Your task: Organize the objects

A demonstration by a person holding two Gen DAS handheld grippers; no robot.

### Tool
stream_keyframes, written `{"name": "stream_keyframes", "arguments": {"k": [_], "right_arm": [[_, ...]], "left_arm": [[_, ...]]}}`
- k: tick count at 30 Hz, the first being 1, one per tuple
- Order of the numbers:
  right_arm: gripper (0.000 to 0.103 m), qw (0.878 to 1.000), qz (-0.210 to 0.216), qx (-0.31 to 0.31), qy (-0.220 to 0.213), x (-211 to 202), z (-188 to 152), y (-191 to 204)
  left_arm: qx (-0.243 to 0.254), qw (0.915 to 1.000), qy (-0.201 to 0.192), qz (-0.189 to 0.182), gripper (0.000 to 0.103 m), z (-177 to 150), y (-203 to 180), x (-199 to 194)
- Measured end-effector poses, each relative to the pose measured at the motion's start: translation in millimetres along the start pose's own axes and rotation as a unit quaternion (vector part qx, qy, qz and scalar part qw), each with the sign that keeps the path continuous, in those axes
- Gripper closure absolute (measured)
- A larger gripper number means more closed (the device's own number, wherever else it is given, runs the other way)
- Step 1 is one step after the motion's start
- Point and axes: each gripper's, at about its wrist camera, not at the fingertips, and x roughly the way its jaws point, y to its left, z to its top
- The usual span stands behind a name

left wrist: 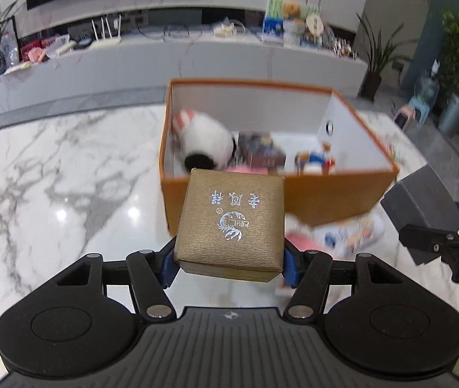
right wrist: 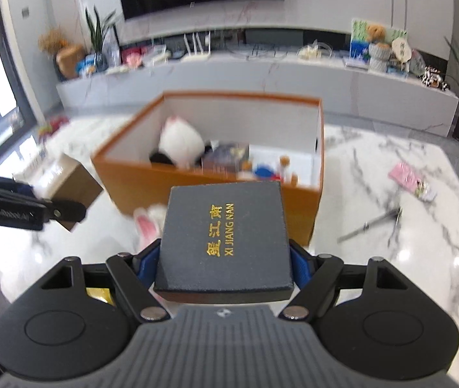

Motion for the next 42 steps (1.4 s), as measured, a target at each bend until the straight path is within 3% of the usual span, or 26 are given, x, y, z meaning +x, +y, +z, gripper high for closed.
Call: {"name": "stream_keyframes", "arguments": {"k": [5,15,28,35,42], "right_arm": [[0.025,0.999,-0.005,0.026,-0.033,3,25,9],[0.025,0.995,-0.009,0.058,-0.075,48,83,18],[0.025,0.990,-0.016,0.132,-0.037,142,82,-12],[0.025,0.991,-0.024,0.131,-0.017,160,75,-12],[0.025,0.993,-0.059,0.102,0.004,166,70,-11]], "left_arm": [[0.003,0.9986,-0.042,0.032,0.035,23,-12,6],[-0.056,0.9962,-0.063,0.022,0.035,62,-4,46],[-0.056,0.9960,-0.034,0.061,0.035,69,-2,108],[-0.043,0.9954,-0.019,0.083,0.035,64,-6,119],[-0.017,0.9953,-0.014,0.094,0.035,60,-16,120]]}}
